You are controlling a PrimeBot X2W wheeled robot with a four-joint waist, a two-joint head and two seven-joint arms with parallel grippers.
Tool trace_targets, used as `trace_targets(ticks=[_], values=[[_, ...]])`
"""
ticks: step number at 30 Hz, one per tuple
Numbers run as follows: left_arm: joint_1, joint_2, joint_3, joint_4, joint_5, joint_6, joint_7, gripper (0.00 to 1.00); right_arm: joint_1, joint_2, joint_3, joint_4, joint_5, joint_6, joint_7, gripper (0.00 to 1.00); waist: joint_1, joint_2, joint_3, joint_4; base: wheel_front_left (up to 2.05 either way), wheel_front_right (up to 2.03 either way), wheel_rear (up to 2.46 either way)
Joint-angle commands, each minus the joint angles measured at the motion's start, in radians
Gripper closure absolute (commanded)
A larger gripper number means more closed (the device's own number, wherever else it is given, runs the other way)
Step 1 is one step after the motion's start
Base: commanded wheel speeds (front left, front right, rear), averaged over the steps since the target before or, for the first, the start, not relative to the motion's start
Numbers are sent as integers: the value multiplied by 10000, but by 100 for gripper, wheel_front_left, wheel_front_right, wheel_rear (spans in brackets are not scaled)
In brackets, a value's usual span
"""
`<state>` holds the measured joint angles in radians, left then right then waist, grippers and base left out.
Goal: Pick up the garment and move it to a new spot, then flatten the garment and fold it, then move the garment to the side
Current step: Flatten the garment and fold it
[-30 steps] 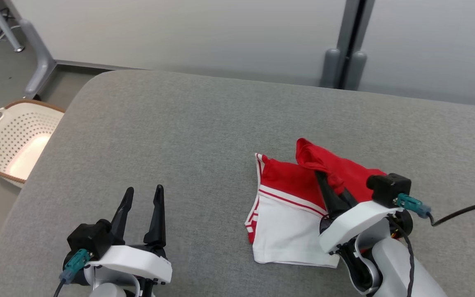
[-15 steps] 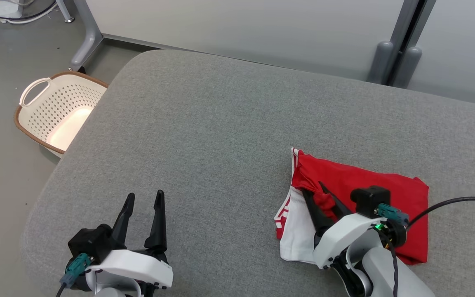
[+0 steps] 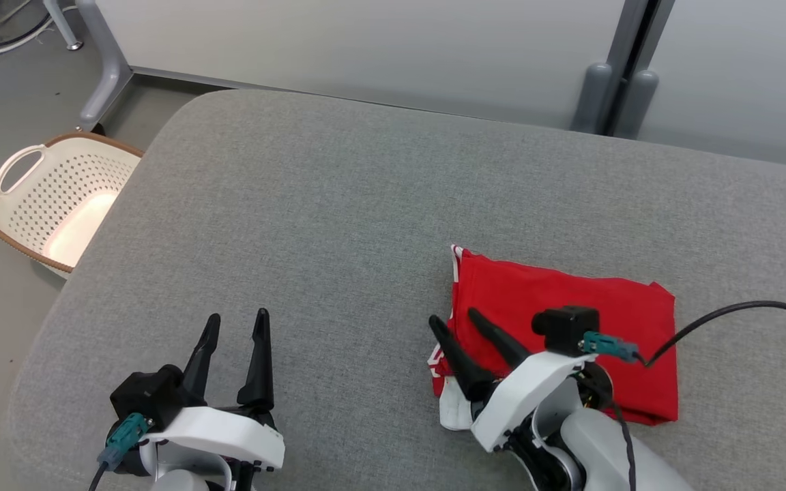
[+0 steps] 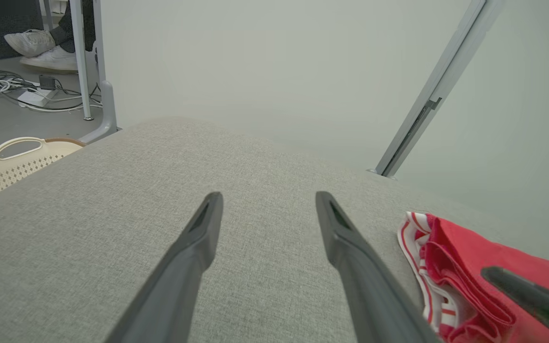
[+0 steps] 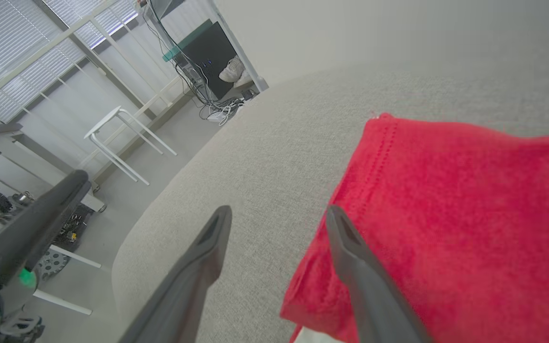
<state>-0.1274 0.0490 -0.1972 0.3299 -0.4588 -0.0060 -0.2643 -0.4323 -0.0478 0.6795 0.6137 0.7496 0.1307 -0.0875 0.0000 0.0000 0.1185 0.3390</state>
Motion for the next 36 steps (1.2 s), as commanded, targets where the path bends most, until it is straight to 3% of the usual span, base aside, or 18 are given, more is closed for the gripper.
trace_targets(ticks=[1,11,14,21,28,36], values=[[-88,35,70,-36,39,45,8,0,-218,-50,-201,106,-13,0,-177,0,0,0,-53,-176,0,0,0],[-165,38,221,-271,171,-51,8,0,-709,-1000,-1719,584,-1522,0,-1145,0,0,0,-194,-970,0,0,0],[-252,33,257,-405,185,-45,8,0,-682,-1641,-2349,571,-2411,0,-1449,0,0,0,-211,-1273,0,0,0],[-262,33,281,-587,293,-78,8,0,120,-2082,-3901,-254,-4065,0,-1741,0,0,0,-216,-1959,0,0,0],[-129,40,309,-572,451,-115,8,0,1361,-1720,-5238,-1378,-5027,0,-1779,0,0,0,-194,-2392,0,0,0],[-17,40,453,-606,563,-176,8,0,2209,-1134,-5912,-2003,-5690,0,-1785,0,0,0,-189,-2593,0,0,0]])
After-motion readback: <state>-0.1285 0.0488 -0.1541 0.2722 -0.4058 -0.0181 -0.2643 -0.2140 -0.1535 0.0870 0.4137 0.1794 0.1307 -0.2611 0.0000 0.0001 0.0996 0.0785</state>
